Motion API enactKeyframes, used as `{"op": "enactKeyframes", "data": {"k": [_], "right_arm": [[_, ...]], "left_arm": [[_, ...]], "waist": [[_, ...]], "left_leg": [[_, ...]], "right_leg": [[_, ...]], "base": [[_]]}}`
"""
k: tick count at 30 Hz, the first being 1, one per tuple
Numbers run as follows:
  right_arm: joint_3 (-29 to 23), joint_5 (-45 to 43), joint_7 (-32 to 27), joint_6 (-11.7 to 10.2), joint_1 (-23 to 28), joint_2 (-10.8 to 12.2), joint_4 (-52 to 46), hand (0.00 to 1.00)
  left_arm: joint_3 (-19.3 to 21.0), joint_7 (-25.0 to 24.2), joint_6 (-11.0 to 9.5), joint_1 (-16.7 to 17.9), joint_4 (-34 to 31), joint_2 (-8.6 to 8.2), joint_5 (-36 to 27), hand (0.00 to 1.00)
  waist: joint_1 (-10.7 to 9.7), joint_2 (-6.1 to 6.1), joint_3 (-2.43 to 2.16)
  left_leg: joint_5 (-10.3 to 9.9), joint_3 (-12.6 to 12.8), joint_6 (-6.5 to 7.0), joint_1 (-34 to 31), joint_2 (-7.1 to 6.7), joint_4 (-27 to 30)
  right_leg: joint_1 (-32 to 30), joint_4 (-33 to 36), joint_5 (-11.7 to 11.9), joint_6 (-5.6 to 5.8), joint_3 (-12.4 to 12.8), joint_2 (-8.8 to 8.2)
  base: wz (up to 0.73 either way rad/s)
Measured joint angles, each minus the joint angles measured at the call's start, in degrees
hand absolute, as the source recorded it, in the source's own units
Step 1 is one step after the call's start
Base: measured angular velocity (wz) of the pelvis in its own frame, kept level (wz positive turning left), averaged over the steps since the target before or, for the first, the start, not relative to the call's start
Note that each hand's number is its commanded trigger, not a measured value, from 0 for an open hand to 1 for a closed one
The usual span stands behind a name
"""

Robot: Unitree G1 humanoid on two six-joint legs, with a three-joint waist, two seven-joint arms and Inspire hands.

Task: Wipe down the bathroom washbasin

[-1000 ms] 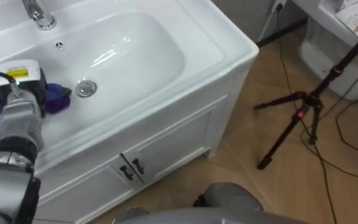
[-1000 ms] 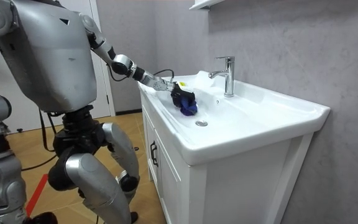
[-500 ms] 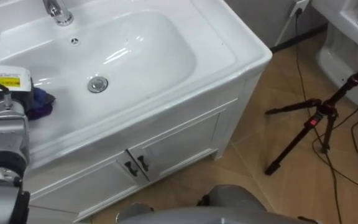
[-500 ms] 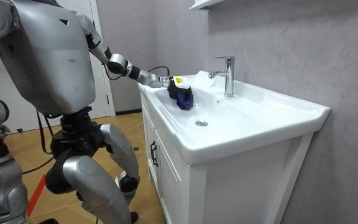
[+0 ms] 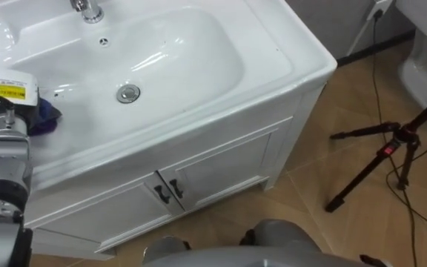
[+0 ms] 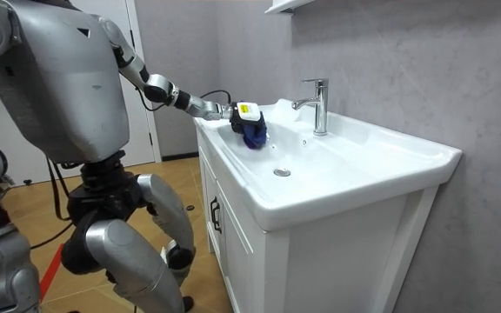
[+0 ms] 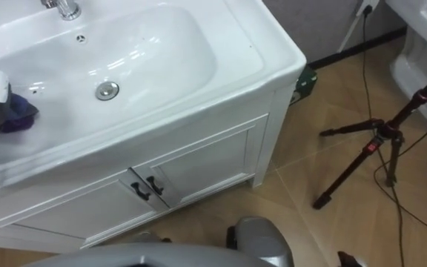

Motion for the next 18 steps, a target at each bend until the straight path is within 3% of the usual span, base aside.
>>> {"op": "enactKeyframes", "data": {"k": [8, 18], "right_arm": [[-2.2, -0.3, -0.7, 0.0, 1.0, -0.7, 0.0, 0.0], [-3.9, -2.1, -1.4, -0.4, 0.6, -1.4, 0.7, 0.0]], "left_arm": [[0.8, -1.2, 0.1, 3.0, -2.6, 0.02, 0.5, 1.0], [2.2, 0.1, 0.1, 5.9, -4.8, 0.1, -0.7, 1.0]], "waist": [[0.0, 1.47, -0.18], [-0.2, 1.45, -0.12]], "left_leg": [[0.1, 0.1, -0.17, 2.0, -0.32, -1.6], [0.6, -2.2, -0.49, 4.6, -2.16, -4.0]], "right_leg": [[1.8, -1.4, 0.2, 0.02, -0.1, 0.04], [4.3, -2.4, -0.5, 0.23, 0.1, -0.28]], "base": [[0.0], [0.01]]}}
